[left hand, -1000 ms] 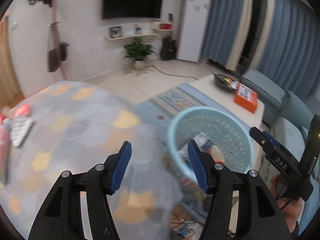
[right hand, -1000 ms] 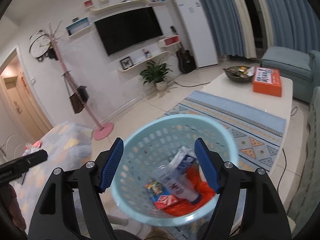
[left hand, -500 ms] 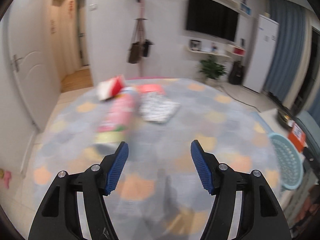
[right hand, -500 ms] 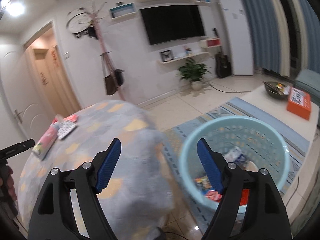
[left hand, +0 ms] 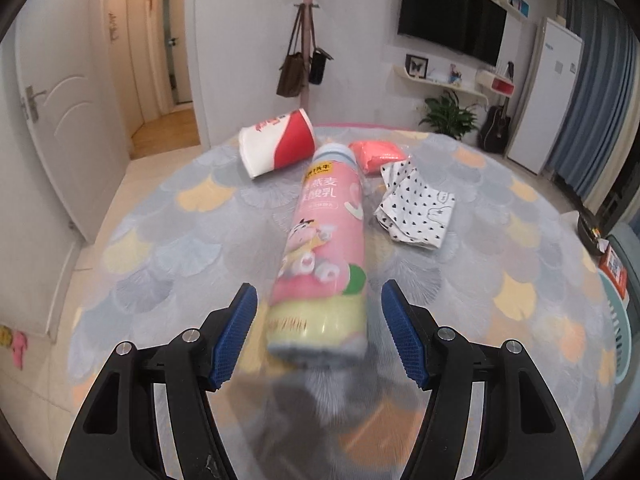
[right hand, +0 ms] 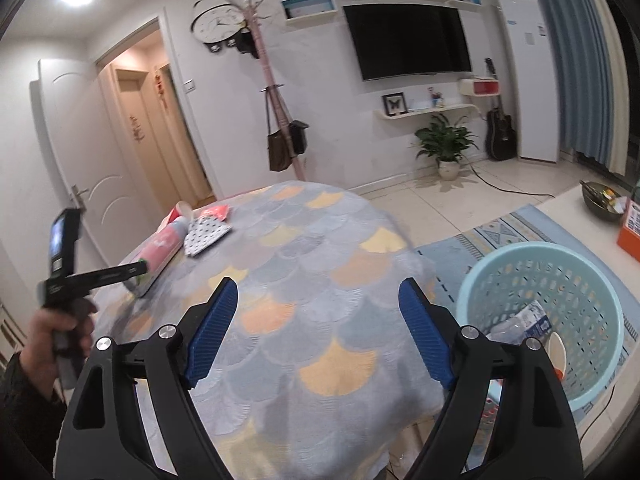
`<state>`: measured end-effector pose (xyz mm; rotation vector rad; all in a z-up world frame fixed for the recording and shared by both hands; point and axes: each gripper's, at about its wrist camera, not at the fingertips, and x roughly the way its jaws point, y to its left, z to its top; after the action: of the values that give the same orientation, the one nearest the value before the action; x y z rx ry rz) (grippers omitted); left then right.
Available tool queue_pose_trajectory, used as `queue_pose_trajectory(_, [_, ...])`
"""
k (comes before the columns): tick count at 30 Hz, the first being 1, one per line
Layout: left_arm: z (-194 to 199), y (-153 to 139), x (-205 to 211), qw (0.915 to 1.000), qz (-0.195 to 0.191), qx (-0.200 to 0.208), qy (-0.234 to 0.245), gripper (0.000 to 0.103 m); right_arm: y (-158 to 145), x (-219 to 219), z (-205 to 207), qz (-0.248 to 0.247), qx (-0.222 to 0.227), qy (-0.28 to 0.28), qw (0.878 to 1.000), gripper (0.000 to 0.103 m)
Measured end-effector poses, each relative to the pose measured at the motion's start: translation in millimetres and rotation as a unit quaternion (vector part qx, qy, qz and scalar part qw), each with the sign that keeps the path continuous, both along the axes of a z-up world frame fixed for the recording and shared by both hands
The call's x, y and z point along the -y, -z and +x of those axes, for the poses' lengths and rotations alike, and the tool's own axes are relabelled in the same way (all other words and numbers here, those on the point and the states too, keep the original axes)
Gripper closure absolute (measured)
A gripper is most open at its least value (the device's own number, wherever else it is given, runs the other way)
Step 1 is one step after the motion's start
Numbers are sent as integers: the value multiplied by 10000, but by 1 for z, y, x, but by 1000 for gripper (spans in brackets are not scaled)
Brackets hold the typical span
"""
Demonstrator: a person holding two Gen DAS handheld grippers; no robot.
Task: Collect trash
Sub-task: 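Grasp the pink drink bottle with the left tool while the right tool grasps the polka-dot bag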
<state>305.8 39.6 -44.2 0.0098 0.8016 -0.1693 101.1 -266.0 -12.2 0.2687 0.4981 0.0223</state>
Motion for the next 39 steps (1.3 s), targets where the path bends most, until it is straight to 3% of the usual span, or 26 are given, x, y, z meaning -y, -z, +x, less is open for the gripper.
queue_pose_trajectory(1, [5,4,0,10000,-16,-63,19,40,-1,-2,2,-4,-6,-33,10000,24])
queue_pose_trajectory(3, [14,15,-1,9995,-146,-296,4,52,-3,-7,7,-1,-25,-71,10000,24])
queue_pose_trajectory(4, [14,19,-2,9992,-186,-342,-3,54,-5,-9,10,8,-22,-105,9999,24])
queue_pose_trajectory(13, [-46,16,-20,9991,-324,46,-268,54,-25,-58,61,-173,-13,-489,9987,17])
queue_pose_trajectory(18, [-72,13,-32,9974,-599,122,-387,54,-17,-111,120,-569,-478,-716,9947,17])
queue_pose_trajectory(23, [-61,23,-47,9930,-1087,-181,-424,54,7,-150,192,-169,-1102,-1053,9882,17])
queue_pose_trajectory(28, [-63,25,-47,9926,-1124,-175,-418,54,40,-171,249,-174,-1800,-776,9804,17])
queue_pose_trajectory(32, [-65,27,-53,9892,-1400,-167,-401,54,43,-188,270,-746,-1770,-581,9797,16])
queue_pose_trajectory(36, [-64,27,-51,9893,-1392,-177,-396,54,48,-208,280,-1277,-1989,-608,9698,7])
queue_pose_trajectory(39, [-65,28,-53,9888,-1429,-174,-391,54,48,-206,275,-1264,-1971,-589,9704,7])
